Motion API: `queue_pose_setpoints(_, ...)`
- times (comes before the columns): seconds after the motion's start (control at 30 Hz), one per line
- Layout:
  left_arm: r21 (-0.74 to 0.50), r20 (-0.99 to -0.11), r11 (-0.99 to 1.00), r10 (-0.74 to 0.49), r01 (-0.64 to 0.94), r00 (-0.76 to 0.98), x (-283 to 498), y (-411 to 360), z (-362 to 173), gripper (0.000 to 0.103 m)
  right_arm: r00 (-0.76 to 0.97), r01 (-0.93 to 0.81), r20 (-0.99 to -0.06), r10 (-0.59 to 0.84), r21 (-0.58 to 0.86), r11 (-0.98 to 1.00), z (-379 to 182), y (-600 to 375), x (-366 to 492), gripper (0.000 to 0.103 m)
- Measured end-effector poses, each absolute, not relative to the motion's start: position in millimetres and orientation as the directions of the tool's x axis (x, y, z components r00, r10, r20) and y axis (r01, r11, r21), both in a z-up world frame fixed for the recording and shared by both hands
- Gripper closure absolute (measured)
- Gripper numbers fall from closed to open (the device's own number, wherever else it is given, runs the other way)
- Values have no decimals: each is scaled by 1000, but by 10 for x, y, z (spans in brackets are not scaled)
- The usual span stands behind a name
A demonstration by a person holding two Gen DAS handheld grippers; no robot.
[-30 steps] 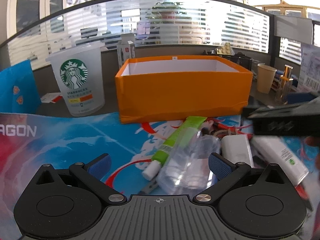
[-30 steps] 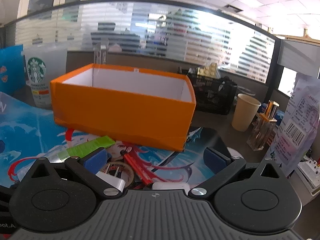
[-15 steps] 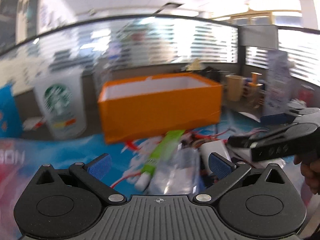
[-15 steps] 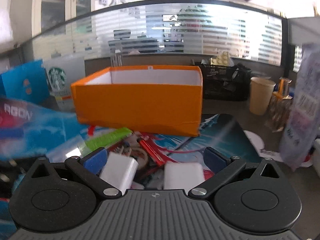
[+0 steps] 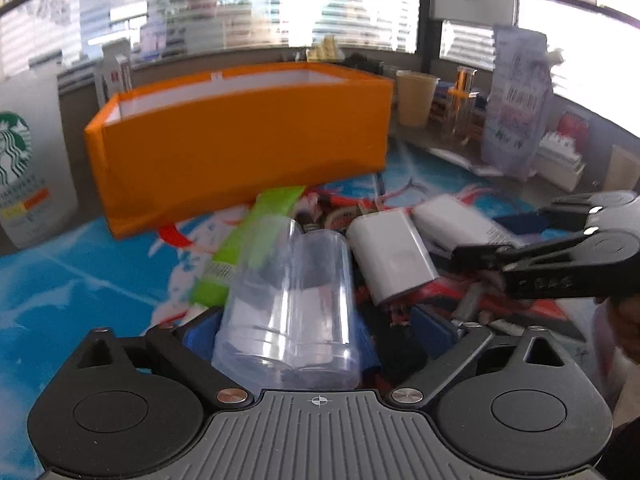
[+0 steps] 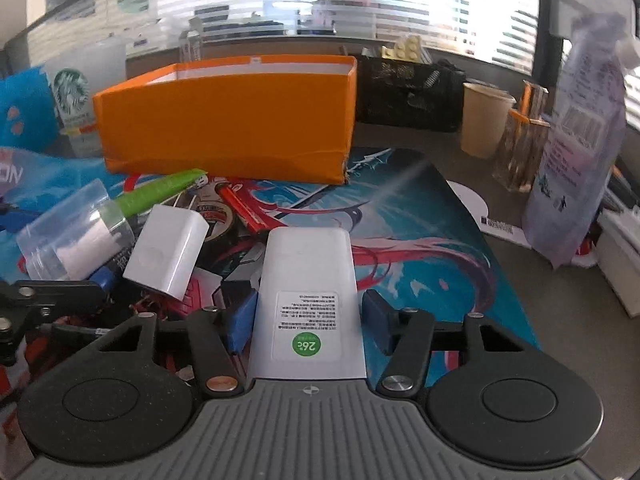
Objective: Organize rigid objects
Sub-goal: 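Grasp the nested clear plastic cups with the left tool while the right grasps the white labelled box, then carry the cups with the left tool while the right carries the white box into the orange box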
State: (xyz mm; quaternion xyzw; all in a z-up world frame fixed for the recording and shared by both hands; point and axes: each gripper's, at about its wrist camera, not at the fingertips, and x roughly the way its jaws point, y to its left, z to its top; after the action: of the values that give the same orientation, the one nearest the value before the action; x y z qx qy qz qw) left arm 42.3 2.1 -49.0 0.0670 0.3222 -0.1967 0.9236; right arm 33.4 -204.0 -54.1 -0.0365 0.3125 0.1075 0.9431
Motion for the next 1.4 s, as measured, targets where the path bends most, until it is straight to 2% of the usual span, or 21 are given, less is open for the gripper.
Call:
queue_pose_setpoints(0.07,9,-619,919,-304,394,724,444,16,-531,31,780,-223,-598,185,11,975,-549,-2061,360,41)
queue_pose_setpoints(0.1,-24,-617,917,-326,397,716,458,45,-521,45,780,-225,-598,186,9,974,-548,-2066,368,41)
queue_pose_setpoints(0.13,-48,-619,915,-342,401,707,466,80,-496,45,781,-222,-596,185,11,975,-555,-2079,373,42)
queue_pose_setpoints(0.17,-66,-622,914,-352,401,700,480,105,-486,45,784,-228,-590,194,17,974,-551,-2080,363,52)
queue_pose_setpoints(0.3,-82,-629,918,-349,387,695,507,133,-459,45,783,-224,-586,211,50,973,-533,-2112,351,53)
queue_pose_setpoints(0.4,-103,-604,920,-360,378,711,493,221,-332,46,778,-209,-576,249,136,968,-492,-2223,383,53)
queue_pose_setpoints(0.63,-148,-570,924,-371,353,733,522,395,-121,46,798,-219,-530,288,191,957,-307,-2274,412,53)
queue_pose_setpoints(0.93,-133,-532,920,-380,369,757,572,414,125,45,799,-263,-491,348,236,936,-150,-2242,503,53)
queue_pose_setpoints(1.17,-69,-457,931,-349,358,818,759,441,554,45,851,-338,-355,387,195,921,343,-2120,645,53)
queue_pose_setpoints(1.4,-13,-405,936,-327,352,854,1008,405,925,45,860,-384,-287,421,177,906,650,-2027,920,53)
